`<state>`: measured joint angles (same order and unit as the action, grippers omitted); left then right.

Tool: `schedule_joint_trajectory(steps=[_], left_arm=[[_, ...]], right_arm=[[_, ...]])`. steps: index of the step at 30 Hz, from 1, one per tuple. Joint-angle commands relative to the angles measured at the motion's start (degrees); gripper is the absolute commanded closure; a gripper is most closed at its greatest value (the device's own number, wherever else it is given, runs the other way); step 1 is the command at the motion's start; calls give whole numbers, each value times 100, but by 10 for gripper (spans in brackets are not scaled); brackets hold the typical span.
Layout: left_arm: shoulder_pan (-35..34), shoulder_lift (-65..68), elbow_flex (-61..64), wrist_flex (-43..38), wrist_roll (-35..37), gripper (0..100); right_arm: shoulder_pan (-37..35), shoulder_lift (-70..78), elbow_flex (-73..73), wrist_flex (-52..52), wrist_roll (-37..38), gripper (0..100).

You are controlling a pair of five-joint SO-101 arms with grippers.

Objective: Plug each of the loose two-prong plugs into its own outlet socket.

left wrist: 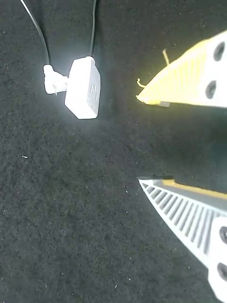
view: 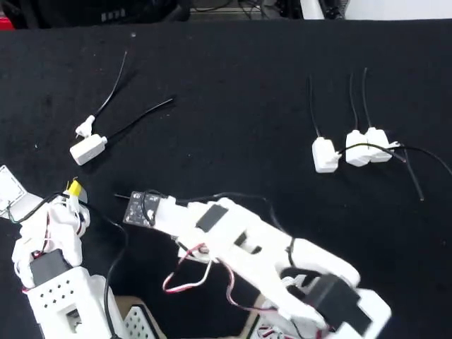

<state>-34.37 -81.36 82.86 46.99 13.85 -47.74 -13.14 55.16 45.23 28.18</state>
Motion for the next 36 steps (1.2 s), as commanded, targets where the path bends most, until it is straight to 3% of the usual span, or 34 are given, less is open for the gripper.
schedule_joint_trajectory(steps=[1, 5, 11, 14, 19, 25, 32, 36], left_arm=[[-31, -70, -356, 9, 35, 747], [-31, -70, -356, 9, 35, 747], [-31, -70, -347, 9, 35, 747], [286, -70, -347, 35, 0, 744], [1666, -70, -233, 44, -598, 744], [2563, -70, -180, 44, -615, 744], [3415, -70, -180, 44, -431, 744], [3829, -70, -119, 44, -413, 743]], right_arm=[[167, 409, -488, 264, -53, 913], [167, 453, -576, 308, -44, 988], [185, -400, -567, 782, -88, 988], [193, -1332, -479, 1125, -273, 988], [193, -2255, 286, -18, -1152, 984], [193, -2264, 936, -1240, -1846, 986], [158, -2290, 1710, -2541, -1899, 987], [132, -2299, 1798, -2716, -1908, 987]])
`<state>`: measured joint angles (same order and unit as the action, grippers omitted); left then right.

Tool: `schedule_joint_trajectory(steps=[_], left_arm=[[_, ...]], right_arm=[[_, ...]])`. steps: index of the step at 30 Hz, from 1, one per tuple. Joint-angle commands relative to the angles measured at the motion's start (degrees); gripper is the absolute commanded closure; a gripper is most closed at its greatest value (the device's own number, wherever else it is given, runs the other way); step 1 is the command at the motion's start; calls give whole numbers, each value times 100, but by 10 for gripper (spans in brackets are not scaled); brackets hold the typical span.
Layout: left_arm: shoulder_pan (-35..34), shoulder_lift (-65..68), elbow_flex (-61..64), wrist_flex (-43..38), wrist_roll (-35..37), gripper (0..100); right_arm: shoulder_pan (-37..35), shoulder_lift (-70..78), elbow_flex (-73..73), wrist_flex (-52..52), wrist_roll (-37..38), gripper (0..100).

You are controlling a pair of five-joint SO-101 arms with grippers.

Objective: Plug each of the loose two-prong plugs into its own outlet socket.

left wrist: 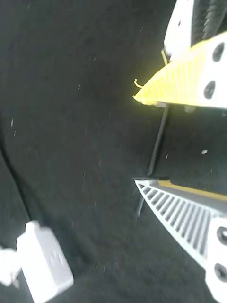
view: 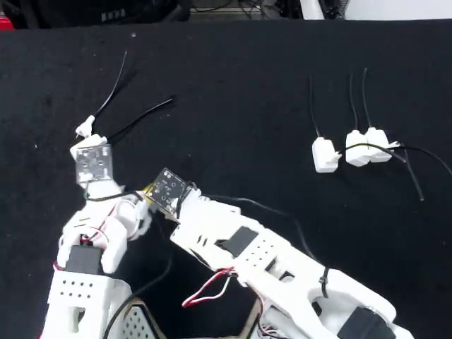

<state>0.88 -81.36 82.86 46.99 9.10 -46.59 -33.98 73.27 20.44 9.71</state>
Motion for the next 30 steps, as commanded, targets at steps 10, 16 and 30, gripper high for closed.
schedule_joint_trajectory(steps=[10, 16, 30], left_arm=[[488, -70, 145, 44, -264, 745], [532, -70, 224, 9, -264, 744], [488, -70, 251, 18, -264, 744]], right_arm=[[18, -1253, 242, 158, -26, 988], [18, -2413, 462, 695, -26, 988], [53, -2721, 505, 703, -53, 988]])
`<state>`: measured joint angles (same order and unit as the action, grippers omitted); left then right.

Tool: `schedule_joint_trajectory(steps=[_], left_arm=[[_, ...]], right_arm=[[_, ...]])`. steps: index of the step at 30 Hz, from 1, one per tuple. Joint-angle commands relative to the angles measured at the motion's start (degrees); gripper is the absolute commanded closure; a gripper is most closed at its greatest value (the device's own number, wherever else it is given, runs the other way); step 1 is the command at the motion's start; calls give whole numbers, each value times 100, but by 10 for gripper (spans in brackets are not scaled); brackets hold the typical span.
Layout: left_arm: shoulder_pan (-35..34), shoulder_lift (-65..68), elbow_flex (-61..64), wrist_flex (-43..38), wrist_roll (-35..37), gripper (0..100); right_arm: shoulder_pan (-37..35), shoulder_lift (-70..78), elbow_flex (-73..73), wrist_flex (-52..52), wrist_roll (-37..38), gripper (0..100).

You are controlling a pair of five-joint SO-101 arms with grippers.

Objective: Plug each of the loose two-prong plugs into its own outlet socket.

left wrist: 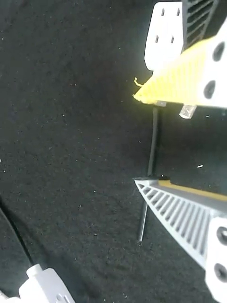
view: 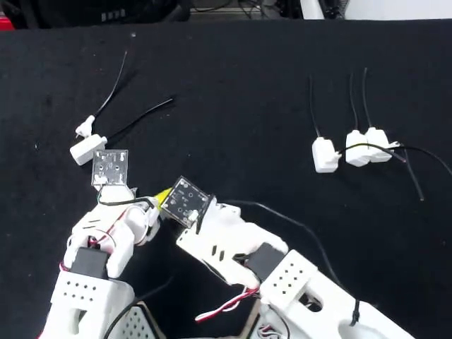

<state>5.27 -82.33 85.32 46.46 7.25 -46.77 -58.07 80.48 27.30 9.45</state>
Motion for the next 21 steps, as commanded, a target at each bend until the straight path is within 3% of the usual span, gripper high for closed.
schedule_joint_trajectory(steps=[1, 12, 21], left_arm=[[48, 26, 4, 70, -79, 745], [57, 26, 13, 62, -79, 745], [-4, 26, -66, 62, -88, 746]], right_arm=[[70, -312, -233, 26, -26, 988], [62, -1367, 4, 510, 0, 988], [79, -901, 57, 369, 0, 988]])
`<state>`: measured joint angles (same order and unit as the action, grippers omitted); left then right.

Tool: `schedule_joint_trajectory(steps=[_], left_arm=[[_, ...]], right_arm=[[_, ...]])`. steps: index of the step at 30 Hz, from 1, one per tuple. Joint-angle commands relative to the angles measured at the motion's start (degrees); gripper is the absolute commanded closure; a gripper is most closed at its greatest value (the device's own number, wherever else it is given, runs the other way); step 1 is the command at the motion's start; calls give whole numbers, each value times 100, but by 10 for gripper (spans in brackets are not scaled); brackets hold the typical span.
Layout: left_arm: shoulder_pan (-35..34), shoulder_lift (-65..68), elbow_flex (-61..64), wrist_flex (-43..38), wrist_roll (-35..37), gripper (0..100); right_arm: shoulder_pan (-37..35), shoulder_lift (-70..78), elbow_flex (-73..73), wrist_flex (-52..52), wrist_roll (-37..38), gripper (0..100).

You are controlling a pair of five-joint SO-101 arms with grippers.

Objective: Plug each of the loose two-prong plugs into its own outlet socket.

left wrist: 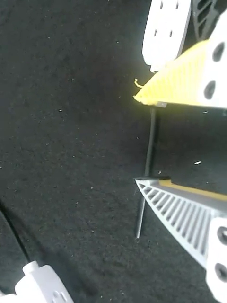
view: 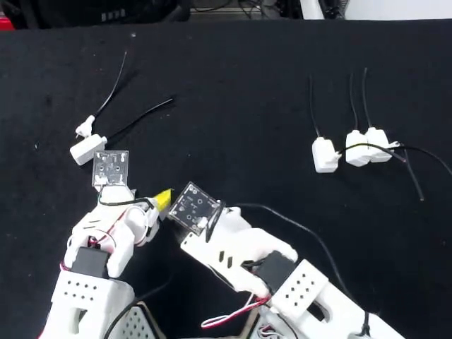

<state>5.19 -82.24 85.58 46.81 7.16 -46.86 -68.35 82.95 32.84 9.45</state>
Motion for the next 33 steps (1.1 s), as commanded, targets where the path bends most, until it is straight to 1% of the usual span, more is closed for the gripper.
schedule_joint_trajectory(steps=[1, 5, 8, 10, 12, 15, 18, 21, 25, 28, 33], left_arm=[[-110, 9, -163, 18, -79, 746], [-901, 9, -558, 53, -79, 745], [-1376, 26, -734, 62, -79, 744], [-1464, 79, -787, 62, -79, 744], [-1455, 114, -743, 70, -308, 746], [-1446, 580, -813, 18, -492, 747], [-1446, 1556, -1138, -255, -492, 746], [-1402, 2954, -1727, -501, -501, 745], [-1226, 4791, -2677, -510, -510, 747], [-1209, 5960, -3354, -510, -510, 747], [-1235, 7297, -4075, -457, -501, 747]], right_arm=[[141, 224, -224, -176, 0, 988], [607, 813, -505, -97, 0, 988], [870, 1455, -1138, 448, -35, 988], [844, 1859, -1657, 1099, -35, 988], [686, 2158, -2141, 1802, 9, 988], [501, 2413, -2554, 2356, 18, 988], [571, 2633, -2598, 2444, 299, 988], [791, 3011, -2642, 2479, 360, 988], [888, 3459, -2967, 2796, 343, 988], [905, 3679, -3011, 2813, 369, 988], [958, 3978, -3029, 2813, 369, 988]])
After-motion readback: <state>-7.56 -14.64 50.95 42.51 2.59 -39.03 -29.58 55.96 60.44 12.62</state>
